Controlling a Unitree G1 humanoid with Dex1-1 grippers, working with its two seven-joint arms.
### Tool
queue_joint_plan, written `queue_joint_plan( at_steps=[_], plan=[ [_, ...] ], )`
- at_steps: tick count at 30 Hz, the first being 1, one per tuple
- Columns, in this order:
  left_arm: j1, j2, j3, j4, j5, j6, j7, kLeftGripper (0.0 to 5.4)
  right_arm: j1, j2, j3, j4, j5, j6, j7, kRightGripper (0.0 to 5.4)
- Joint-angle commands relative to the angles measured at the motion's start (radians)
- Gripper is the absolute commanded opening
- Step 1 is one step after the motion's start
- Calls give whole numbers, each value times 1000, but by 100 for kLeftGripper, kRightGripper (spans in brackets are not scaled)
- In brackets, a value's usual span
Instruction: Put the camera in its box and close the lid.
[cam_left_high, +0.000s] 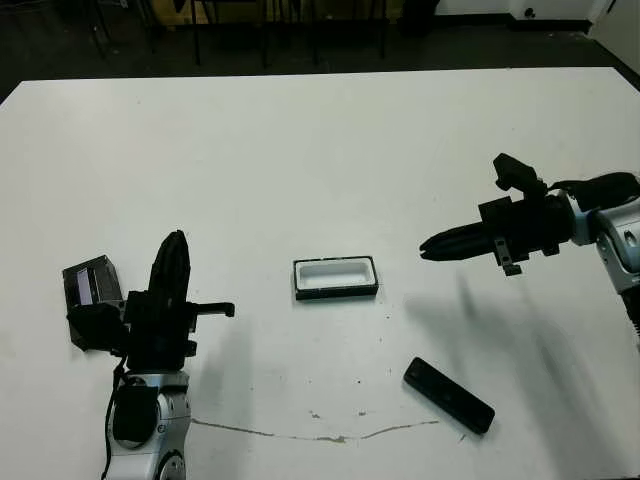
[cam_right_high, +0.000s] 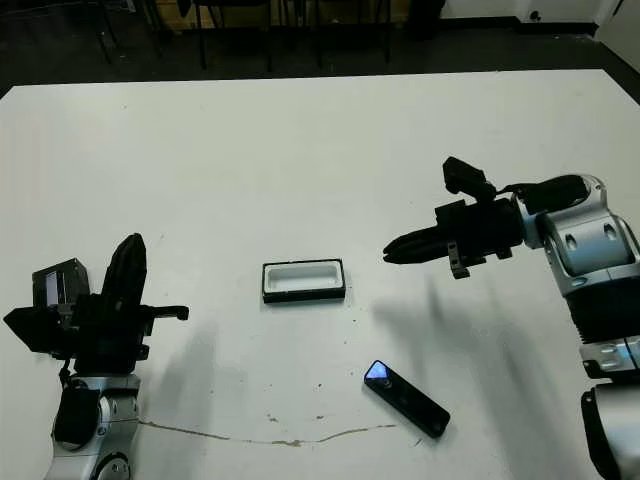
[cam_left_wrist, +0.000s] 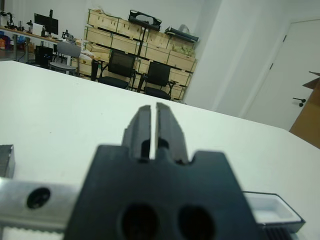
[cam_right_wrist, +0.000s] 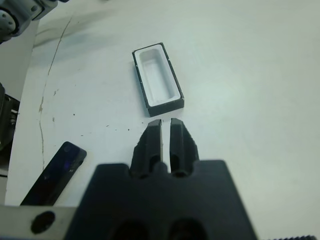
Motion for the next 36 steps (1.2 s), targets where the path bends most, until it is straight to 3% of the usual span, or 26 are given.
queue_joint_plan(
  at_steps=[1,4,8,11,13,15,18,23,29,32,36],
  plan=[
    [38,5,1,0,0,15,3,0,138,-33,-95,-173,17,14,-126,2],
    [40,5,0,-2,-2,14,2,0,354,7,-262,-368,76,-33,-289,2],
    [40,7,3,0,-2,12,1,0,583,64,-417,-555,159,-45,-438,2],
    [41,10,2,-1,0,9,-3,0,718,84,-493,-679,197,-37,-524,2],
    [43,10,2,-2,0,11,-4,0,784,77,-529,-742,255,22,-557,22],
    [45,9,1,-6,1,16,-2,0,857,82,-557,-790,294,32,-574,46],
    [53,8,1,-14,-5,20,-1,0,955,93,-573,-811,315,-47,-534,96],
    [68,11,2,-35,-16,32,-6,0,1054,54,-565,-783,296,-209,-396,187],
    [76,13,6,-48,-30,42,-9,0,1112,51,-555,-767,323,-253,-342,293],
    [76,15,9,-45,-28,37,-12,0,1134,54,-536,-763,344,-241,-343,346],
    [77,14,10,-45,-27,40,-12,0,1181,78,-513,-767,322,-258,-381,414]
  ],
)
